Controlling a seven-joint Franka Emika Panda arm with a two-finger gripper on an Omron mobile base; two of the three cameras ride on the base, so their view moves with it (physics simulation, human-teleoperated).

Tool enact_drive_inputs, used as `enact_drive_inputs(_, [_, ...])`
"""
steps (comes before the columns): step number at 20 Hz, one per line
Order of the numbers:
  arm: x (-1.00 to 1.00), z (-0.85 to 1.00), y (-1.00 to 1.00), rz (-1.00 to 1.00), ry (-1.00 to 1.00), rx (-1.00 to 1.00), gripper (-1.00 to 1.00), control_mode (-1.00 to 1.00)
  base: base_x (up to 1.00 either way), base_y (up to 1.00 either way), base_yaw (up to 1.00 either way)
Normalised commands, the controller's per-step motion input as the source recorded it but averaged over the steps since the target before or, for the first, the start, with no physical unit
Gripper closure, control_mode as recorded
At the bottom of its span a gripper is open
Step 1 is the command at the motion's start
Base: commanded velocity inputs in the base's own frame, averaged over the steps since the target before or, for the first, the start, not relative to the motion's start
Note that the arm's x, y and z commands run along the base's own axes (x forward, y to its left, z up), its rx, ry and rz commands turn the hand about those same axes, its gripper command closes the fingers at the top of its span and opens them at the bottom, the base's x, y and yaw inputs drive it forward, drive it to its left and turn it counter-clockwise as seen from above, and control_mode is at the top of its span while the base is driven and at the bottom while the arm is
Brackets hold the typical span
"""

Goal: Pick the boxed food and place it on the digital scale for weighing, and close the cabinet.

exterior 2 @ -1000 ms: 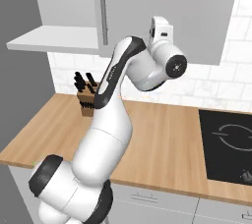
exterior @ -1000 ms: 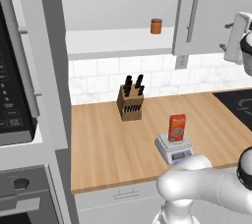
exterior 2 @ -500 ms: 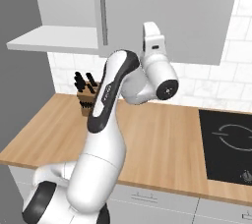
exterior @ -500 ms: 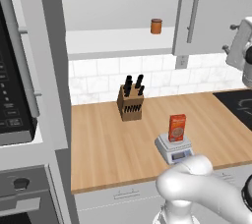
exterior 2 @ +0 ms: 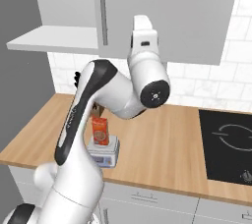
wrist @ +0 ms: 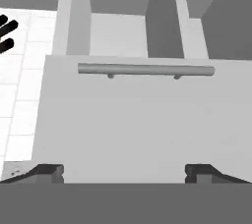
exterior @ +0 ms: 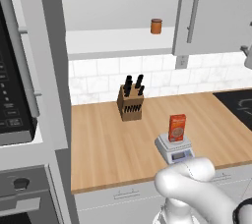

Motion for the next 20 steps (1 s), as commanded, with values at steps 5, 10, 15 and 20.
enact_drive_inputs(5, [-1.0, 0.16, 0.0, -0.01, 0.25, 0.0, -1.0, -1.0, 0.0, 0.0, 0.0])
enact_drive_inputs(10, [-1.0, -0.22, 0.67, 0.0, 0.11, 0.07, -1.0, -1.0, 0.0, 0.0, 0.0])
enact_drive_inputs(15, [-1.0, -0.81, 1.0, -0.11, -0.36, 0.22, -1.0, -1.0, 0.0, 0.0, 0.0])
enact_drive_inputs(20, [-0.67, -0.9, 1.0, -0.16, -0.34, 0.09, -1.0, -1.0, 0.0, 0.0, 0.0])
